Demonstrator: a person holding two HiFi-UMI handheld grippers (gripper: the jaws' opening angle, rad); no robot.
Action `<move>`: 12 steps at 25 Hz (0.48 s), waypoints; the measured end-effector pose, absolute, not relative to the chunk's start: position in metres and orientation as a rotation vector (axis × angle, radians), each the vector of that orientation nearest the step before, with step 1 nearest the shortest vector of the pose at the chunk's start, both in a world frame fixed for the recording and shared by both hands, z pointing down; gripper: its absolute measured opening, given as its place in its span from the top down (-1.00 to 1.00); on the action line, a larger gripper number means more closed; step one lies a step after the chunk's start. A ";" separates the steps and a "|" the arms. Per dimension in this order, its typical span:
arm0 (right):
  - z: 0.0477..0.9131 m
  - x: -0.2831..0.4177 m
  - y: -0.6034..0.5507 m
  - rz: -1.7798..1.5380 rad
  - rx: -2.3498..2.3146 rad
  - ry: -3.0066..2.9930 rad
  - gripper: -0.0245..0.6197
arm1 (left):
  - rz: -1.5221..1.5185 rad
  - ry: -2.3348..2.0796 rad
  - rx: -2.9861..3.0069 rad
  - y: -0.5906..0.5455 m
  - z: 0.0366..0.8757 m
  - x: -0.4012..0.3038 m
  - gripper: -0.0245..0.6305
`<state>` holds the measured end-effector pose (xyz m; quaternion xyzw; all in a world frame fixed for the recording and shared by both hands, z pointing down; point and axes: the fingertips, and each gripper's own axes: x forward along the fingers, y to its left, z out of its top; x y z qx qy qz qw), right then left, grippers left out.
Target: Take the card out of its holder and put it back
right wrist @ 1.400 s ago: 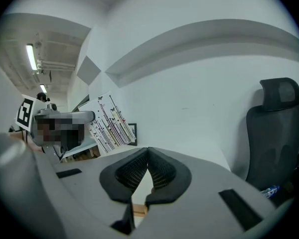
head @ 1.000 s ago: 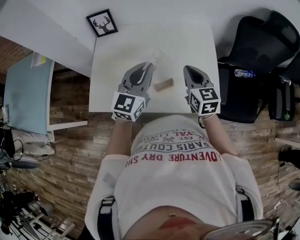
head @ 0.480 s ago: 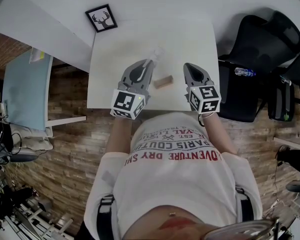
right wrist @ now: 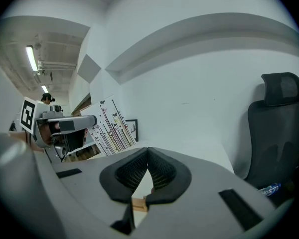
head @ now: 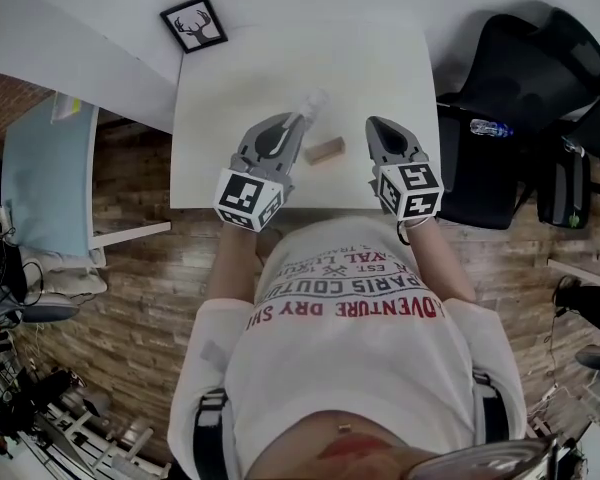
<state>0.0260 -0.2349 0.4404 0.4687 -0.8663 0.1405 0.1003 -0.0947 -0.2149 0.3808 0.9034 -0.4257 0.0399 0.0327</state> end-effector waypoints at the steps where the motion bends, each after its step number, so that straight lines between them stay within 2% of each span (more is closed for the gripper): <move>1: 0.443 0.027 -0.233 0.423 1.383 -2.554 0.86 | 0.137 -1.289 2.784 -0.214 0.384 -0.093 0.81; 12: 0.478 0.036 -0.229 0.516 1.364 -2.463 0.86 | 0.222 -1.044 2.761 -0.211 0.443 -0.086 0.81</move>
